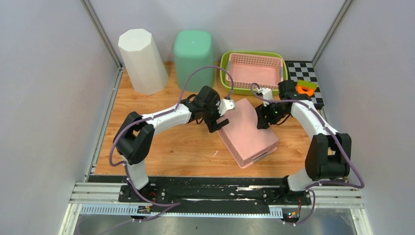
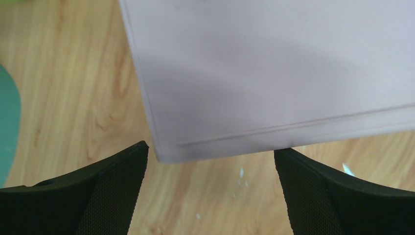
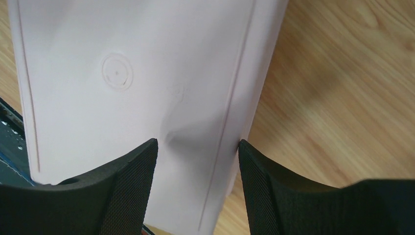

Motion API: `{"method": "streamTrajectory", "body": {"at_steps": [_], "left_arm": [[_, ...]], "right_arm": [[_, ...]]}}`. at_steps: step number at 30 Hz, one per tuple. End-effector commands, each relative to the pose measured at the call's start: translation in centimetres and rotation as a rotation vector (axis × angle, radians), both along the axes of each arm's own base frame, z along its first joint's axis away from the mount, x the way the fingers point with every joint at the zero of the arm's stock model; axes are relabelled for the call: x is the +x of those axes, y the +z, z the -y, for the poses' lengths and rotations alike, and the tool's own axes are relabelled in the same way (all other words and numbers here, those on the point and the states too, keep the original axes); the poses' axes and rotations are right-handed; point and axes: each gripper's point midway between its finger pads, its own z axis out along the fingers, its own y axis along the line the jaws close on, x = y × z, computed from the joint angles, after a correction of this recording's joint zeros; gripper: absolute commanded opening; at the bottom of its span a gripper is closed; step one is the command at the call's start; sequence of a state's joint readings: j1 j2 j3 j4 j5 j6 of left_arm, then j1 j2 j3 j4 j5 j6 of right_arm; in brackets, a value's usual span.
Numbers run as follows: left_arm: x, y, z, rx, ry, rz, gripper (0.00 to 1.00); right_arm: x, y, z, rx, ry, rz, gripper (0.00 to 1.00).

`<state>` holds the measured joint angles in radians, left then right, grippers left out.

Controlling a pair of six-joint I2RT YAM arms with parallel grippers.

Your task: Turn the large container upside down

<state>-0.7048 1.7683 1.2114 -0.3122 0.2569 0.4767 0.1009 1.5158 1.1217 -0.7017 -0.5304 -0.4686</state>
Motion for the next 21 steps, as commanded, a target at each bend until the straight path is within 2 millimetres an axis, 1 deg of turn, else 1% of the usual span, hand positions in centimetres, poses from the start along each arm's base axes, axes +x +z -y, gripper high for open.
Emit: {"method": "streamTrajectory", "body": {"at_steps": [1, 2, 4, 5, 10, 13, 14, 15, 18, 21], "left_arm": [[2.2, 1.5, 4.7, -0.093, 0.068, -0.018, 1.00], [2.2, 1.5, 5.6, -0.100, 0.063, -0.030, 1.00], [2.1, 1.8, 7.4, -0.113, 0.054, -0.045, 1.00], [1.7, 1.5, 8.1, -0.110, 0.042, -0.057, 1.00], [-0.2, 1.5, 11.9, -0.131, -0.008, -0.095, 1.00], [-1.2, 1.4, 14.0, -0.138, -0.034, -0.124, 1.00], [-1.8, 0.9, 14.7, -0.132, -0.043, -0.145, 1.00], [-2.1, 0.9, 15.5, -0.134, -0.054, -0.156, 1.00], [-3.2, 0.6, 17.4, -0.128, -0.083, -0.179, 1.00], [-4.4, 0.5, 19.3, -0.127, -0.112, -0.204, 1.00]], "right_arm": [[-2.9, 0.1, 3.1, -0.033, -0.027, -0.038, 0.64], [-3.4, 0.1, 3.3, -0.035, -0.024, -0.037, 0.64], [-4.2, -0.1, 4.5, -0.048, -0.040, -0.031, 0.64], [-4.6, -0.2, 4.9, -0.056, -0.042, -0.027, 0.64], [-6.3, -0.9, 7.3, -0.144, -0.078, -0.005, 0.64], [-6.8, -1.0, 9.3, -0.190, -0.137, 0.003, 0.64], [-6.8, -0.9, 10.0, -0.204, -0.159, 0.008, 0.64], [-6.9, -0.9, 11.0, -0.213, -0.192, 0.009, 0.64], [-7.0, -0.5, 13.1, -0.225, -0.249, 0.017, 0.64], [-7.2, -0.4, 14.7, -0.218, -0.284, 0.014, 0.64]]}}
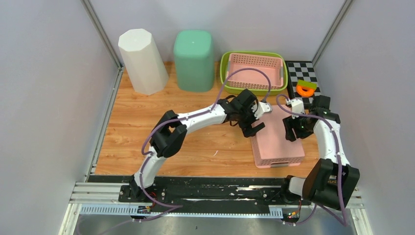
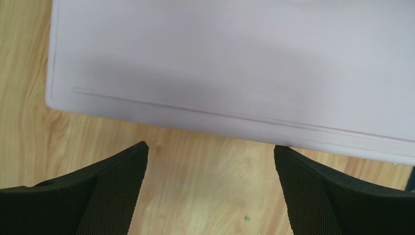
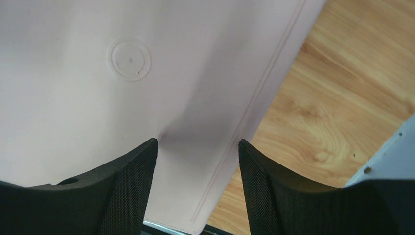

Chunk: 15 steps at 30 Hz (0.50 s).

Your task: Turn the large container upside down

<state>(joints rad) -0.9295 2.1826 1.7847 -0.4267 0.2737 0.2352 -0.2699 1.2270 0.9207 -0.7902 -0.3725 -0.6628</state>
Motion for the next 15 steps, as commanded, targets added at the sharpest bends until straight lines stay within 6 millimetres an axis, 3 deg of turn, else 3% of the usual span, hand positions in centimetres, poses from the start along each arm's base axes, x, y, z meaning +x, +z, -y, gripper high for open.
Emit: {"method": "streamTrajectory", "body": {"at_steps": [1, 7, 15], "left_arm": [[-2.9, 0.3, 3.7, -0.028, -0.061, -0.072, 1.00], [-3.8, 0.6, 6.5, -0.026, -0.092, -0.051, 1.00], [-3.4, 0.5, 9.4, -0.040, -0.090, -0.003, 1.00]], "right_arm": [[-1.8, -0.2, 2.0, 0.009, -0.033, -0.042, 0.64], [-2.7, -1.1, 3.7, 0.029, -0.071, -0.061, 0.64], [-3.7, -1.7, 7.2, 0.031, -0.160, -0.068, 0.64]]}}
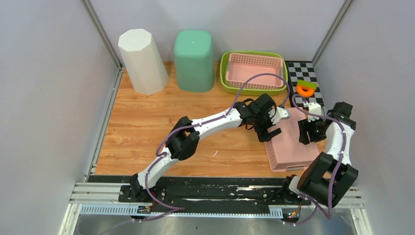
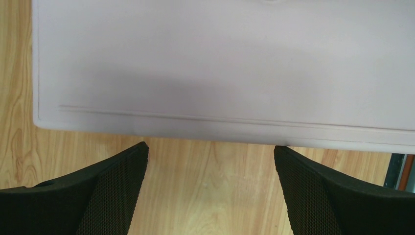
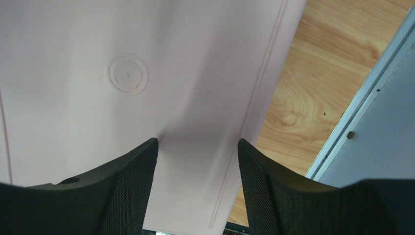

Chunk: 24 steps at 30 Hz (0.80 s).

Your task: Turn the large container upside down

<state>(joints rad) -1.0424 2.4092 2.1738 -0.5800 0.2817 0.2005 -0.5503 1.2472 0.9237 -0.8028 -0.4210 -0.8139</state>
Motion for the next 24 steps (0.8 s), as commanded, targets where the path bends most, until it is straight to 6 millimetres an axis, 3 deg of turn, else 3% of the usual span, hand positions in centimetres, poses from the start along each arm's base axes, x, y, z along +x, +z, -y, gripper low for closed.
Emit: {"method": "streamTrajectory", "body": {"at_steps": [1, 16, 20, 24], "left_arm": [[0.0, 0.2, 2.2, -0.028, 0.007, 0.030, 1.00], [1.9, 0.2, 4.6, -0.072, 0.067, 0.113, 1.00], [2.1, 0.4, 4.4, -0.064, 0.070, 0.127, 1.00], [2.1, 0.6, 4.1, -0.053, 0.069, 0.137, 1.00]], "right_arm": [[-2.2, -1.5, 1.4, 0.052, -0.041, -0.082, 0.64], [-2.5, -1.2, 9.2, 0.019, -0.256, -0.029, 0.62], [-2.7, -1.2, 10.2, 0.018, -0.290, -0.024, 0.62], [-2.6, -1.1, 9.8, 0.040, -0.293, -0.006, 0.62]]}}
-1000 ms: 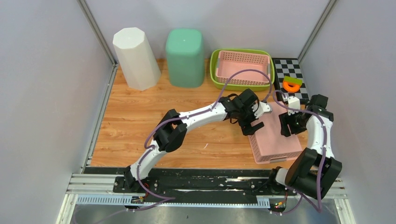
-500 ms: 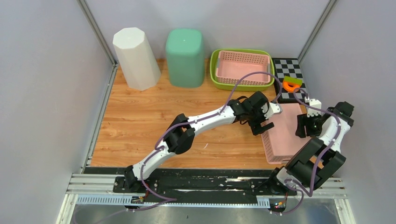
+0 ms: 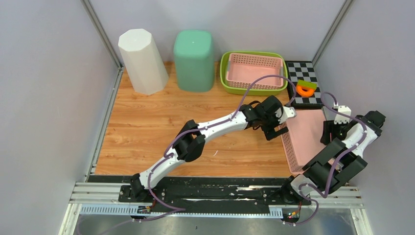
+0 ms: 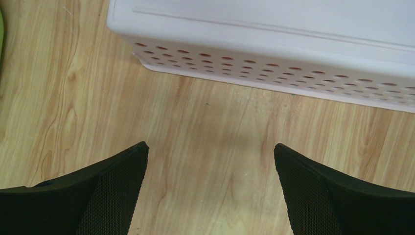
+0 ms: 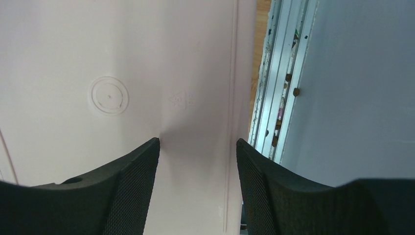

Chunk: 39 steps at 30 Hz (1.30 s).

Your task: Turn the large container upside down

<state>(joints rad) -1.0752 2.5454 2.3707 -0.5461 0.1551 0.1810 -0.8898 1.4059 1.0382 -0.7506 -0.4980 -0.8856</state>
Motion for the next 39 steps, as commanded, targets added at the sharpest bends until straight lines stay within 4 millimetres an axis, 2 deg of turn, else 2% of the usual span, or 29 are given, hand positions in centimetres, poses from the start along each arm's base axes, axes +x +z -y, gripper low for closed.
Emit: {"method": "streamTrajectory", "body": {"at_steps": [1, 4, 7, 10, 14, 18, 20, 24, 28, 29, 33, 39], "left_arm": [[0.1, 1.1, 0.3, -0.010, 0.000, 0.035, 1.00], [0.5, 2.9, -0.1, -0.014, 0.010, 0.069, 1.00], [0.9, 5.7, -1.0, -0.015, 0.013, 0.126, 1.00], [1.5, 8.5, -2.8, -0.012, 0.021, 0.175, 1.00], [2.7, 11.8, -6.9, 0.006, 0.053, 0.212, 1.00], [3.7, 14.2, -13.1, 0.052, 0.073, 0.215, 1.00], [3.9, 14.0, -16.8, 0.088, 0.080, 0.186, 1.00], [3.5, 12.5, -24.7, 0.126, 0.114, 0.097, 1.00], [1.9, 11.4, -31.7, 0.090, 0.124, 0.043, 1.00], [1.0, 10.3, -33.2, 0.098, 0.112, 0.030, 1.00], [-1.3, 8.6, -37.3, 0.127, 0.064, 0.079, 1.00], [-3.5, 6.9, -40.3, 0.081, 0.054, 0.097, 1.00]], "right_arm": [[-1.5, -1.1, -0.1, 0.038, -0.035, -0.049, 0.62], [-1.0, 0.5, -0.4, 0.017, -0.028, 0.011, 0.62], [-0.2, 3.4, -0.5, -0.019, -0.029, 0.095, 0.62], [0.9, 6.7, -1.5, -0.026, -0.012, 0.197, 0.63], [2.0, 10.0, -5.1, 0.000, 0.061, 0.303, 0.65], [2.8, 10.2, -9.8, -0.023, 0.174, 0.298, 0.67], [3.4, 9.7, -11.9, -0.046, 0.219, 0.293, 0.67], [5.7, 9.1, -14.2, -0.118, 0.260, 0.308, 0.68], [8.2, 7.5, -16.0, -0.162, 0.289, 0.260, 0.67], [8.8, 6.9, -16.2, -0.174, 0.288, 0.244, 0.67], [11.7, 6.2, -18.3, -0.192, 0.349, 0.222, 0.67], [17.6, 8.6, -22.6, -0.227, 0.463, 0.272, 0.68]]}}
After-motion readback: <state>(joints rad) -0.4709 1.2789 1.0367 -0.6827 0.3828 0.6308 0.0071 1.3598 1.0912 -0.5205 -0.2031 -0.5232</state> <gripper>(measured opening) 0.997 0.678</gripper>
